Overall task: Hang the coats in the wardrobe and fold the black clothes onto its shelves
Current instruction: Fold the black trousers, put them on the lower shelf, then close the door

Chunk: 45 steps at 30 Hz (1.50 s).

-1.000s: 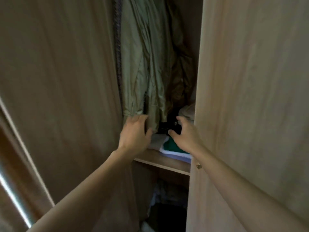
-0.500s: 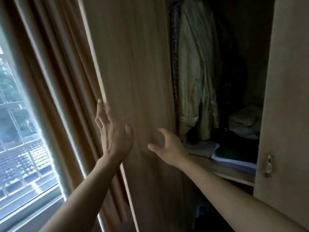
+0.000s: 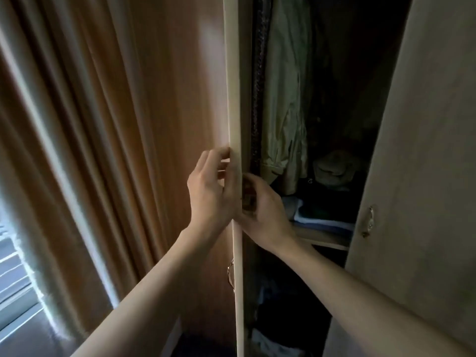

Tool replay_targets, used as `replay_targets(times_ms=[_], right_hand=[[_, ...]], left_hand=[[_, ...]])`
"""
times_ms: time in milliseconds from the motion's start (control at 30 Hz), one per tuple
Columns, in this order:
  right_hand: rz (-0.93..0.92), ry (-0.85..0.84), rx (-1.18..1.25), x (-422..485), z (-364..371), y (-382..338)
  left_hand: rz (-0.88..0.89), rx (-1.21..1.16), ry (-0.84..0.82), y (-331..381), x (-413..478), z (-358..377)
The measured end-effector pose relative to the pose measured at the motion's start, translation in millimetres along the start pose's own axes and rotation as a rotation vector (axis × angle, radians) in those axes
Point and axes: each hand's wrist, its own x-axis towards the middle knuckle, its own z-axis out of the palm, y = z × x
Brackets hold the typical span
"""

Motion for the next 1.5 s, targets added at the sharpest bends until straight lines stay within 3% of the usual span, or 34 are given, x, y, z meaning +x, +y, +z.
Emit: replay_targets(times_ms=[233, 533, 700, 833, 1033, 1233, 1500], right_hand=[[0.024, 0.179, -0.072, -32, -86, 37], [0.243, 0.460, -0.155, -10, -186, 151], [0.273, 0.396, -0.328, 10, -223, 199], [0.195, 0.343, -0.477, 27, -247, 220], [0.183, 0.383, -0.733, 51, -268, 261], [0.240, 0.378, -0.828, 74, -277, 279], [0.240, 0.461, -0.908, 87, -265, 299]], left_hand=[[0.102, -0.223, -0.233, 22, -15, 89], [0.247, 0.015, -0.594, 23, -33, 242], [0.261, 0.174, -0.574, 16, -35, 297], [0.289, 0.236, -0.506, 2, -35, 332], [0.285, 0.429, -0.546, -4, -32, 371], [0.267, 0.578, -0.600, -22, -27, 401], [0.282, 0.581, -0.504, -40, -19, 435]])
